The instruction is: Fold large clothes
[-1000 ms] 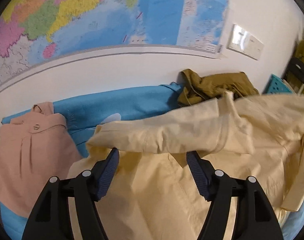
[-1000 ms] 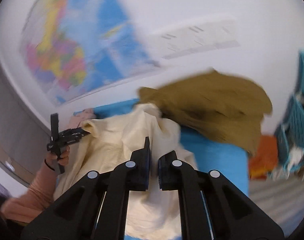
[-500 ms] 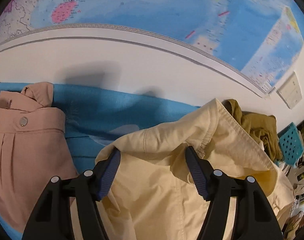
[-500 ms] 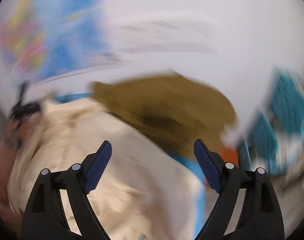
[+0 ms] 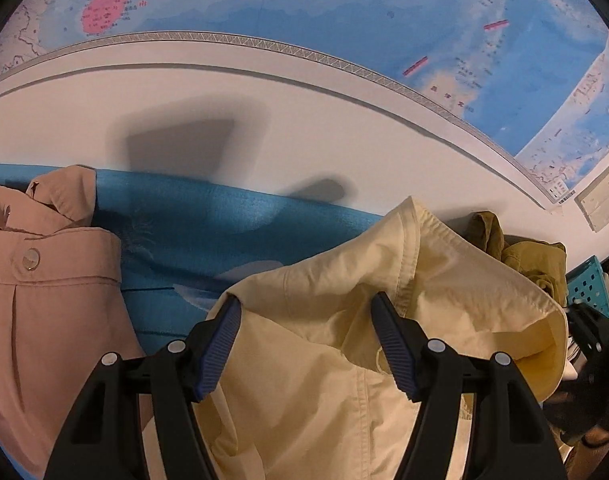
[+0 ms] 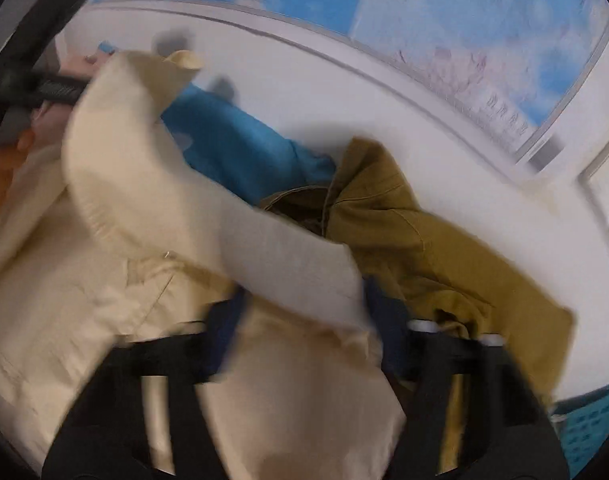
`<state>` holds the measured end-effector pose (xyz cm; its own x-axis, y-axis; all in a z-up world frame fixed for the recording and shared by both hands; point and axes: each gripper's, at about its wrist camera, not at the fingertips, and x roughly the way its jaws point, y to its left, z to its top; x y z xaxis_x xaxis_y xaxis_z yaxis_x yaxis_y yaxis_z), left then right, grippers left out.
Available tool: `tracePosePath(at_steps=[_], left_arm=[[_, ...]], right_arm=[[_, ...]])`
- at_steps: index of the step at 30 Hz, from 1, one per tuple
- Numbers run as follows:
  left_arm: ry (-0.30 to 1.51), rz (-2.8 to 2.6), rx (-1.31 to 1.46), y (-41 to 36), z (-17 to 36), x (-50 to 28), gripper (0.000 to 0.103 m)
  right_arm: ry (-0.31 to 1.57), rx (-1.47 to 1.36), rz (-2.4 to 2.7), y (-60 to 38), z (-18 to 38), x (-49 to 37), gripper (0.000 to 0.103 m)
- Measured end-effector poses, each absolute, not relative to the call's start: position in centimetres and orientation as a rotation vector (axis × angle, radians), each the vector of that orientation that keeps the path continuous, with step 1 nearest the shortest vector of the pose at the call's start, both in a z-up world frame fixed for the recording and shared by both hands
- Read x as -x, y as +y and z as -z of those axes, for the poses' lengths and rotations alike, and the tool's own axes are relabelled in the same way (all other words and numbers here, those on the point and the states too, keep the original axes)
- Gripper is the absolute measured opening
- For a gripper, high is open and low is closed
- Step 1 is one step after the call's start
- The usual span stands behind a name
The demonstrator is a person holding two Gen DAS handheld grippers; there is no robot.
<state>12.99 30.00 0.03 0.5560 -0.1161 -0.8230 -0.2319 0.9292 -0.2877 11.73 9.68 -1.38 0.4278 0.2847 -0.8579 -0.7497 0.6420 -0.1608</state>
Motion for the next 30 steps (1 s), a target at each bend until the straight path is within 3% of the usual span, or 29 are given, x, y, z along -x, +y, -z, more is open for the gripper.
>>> tracePosePath(at_steps=[1,2,4,7,13,15,16,17,21,23,30], left_arm=[[0.988,-0.072,0.385,30.1,-0.1,-13.1,0.065],[0.984,-0.068,0.388,30.2,-0.2,-13.1,0.065],[0.967,-0.029,0.415,30.9,-0.8,-12.8,0.065],[0.94,0.033,0.461,31.6,-1.7,-12.3,0.077],[0.95,0.092,0.44,31.7,-2.3,-10.3,0.078],[0.964,0.087,0.362,31.6,-2.3,-8.3,0.078],[0.965,0.087,0.315,31.5,-2.4,-7.2,0.08],[0.962,0.085,0.267,31.4,-2.4,-5.7,0.082],[0.952,0.08,0.115,31.1,-2.1,2.2,0.084],[0.949,0.108,0.134,31.2,-1.7,6.2,0.085],[0.985,0.112,-0.005,25.0,1.0,14.5,0.094]], right_arm=[[0.959,0.495,-0.724,9.0,0.9,-12.5,0.012],[1.028,0.335,-0.777,7.5,0.0,-13.5,0.008],[1.064,0.127,-0.826,4.6,-1.9,-14.3,0.005],[1.031,-0.071,-0.839,0.3,-4.3,-14.6,0.003],[1.162,-0.191,-0.664,-1.6,0.4,-17.1,0.004],[1.151,-0.237,-0.661,-1.4,1.1,-17.1,0.008],[1.144,-0.215,-0.651,-1.2,1.1,-16.7,0.017],[1.138,-0.194,-0.636,-1.1,1.0,-16.6,0.032],[1.093,-0.205,-0.628,-1.2,0.4,-15.1,0.043],[1.057,-0.199,-0.641,-1.4,-0.2,-13.3,0.054],[1.01,-0.148,-0.714,-1.3,-0.6,-9.5,0.06]])
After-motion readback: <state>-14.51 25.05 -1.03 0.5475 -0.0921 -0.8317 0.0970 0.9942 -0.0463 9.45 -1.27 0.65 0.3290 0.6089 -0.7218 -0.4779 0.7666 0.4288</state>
